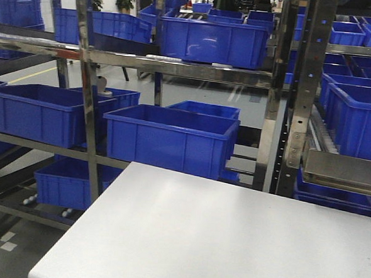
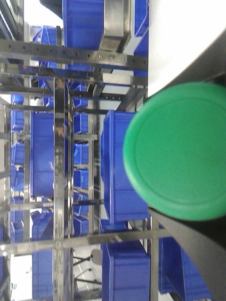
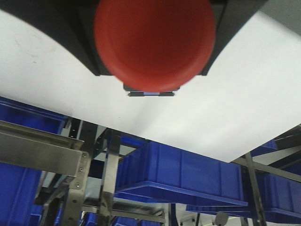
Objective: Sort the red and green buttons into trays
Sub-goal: 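Drive the base away from the table holding both buttons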
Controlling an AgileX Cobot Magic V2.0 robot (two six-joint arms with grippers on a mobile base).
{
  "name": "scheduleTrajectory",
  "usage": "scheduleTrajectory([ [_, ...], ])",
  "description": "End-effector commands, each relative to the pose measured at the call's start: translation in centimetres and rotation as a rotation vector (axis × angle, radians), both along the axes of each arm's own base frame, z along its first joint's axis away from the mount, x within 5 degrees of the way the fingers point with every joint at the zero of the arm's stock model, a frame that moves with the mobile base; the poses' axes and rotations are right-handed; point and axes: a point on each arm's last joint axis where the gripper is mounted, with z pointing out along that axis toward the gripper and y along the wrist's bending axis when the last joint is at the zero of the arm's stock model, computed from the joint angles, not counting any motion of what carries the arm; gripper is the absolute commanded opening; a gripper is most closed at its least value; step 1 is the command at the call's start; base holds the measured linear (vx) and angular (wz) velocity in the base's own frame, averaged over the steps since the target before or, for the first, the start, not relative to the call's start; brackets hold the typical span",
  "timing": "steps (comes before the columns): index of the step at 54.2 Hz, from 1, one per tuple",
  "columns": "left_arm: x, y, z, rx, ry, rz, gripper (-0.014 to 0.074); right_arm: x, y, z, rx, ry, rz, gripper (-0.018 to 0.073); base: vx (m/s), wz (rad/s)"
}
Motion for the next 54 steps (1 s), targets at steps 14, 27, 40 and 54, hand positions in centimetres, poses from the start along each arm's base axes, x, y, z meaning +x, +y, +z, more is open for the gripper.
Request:
scheduleTrajectory([
  [14, -0.07, -0.14, 1.03, -0.04, -0.025, -0.018, 0.0, 0.12, -0.29, 1.81, 0.001, -0.108, -0.033, -0.0009, -0.06, 0.19],
  [27, -0.07, -0.14, 1.03, -0.039, -0.025, -0.018, 0.0, 0.12, -0.29, 1.81, 0.001, -0.108, -0.033, -0.0009, -0.04, 0.17],
  [40, -0.07, -0.14, 1.03, -0.039, -0.025, -0.018, 0.0, 0.12, -0.29, 1.81, 0.001, -0.108, -0.033, -0.0009, -0.04, 0.23],
  [54, -0.07, -0.14, 1.03, -0.039, -0.025, -0.018, 0.0, 0.12, -0.29, 1.81, 0.001, -0.108, -0.033, -0.0009, -0.03, 0.3],
])
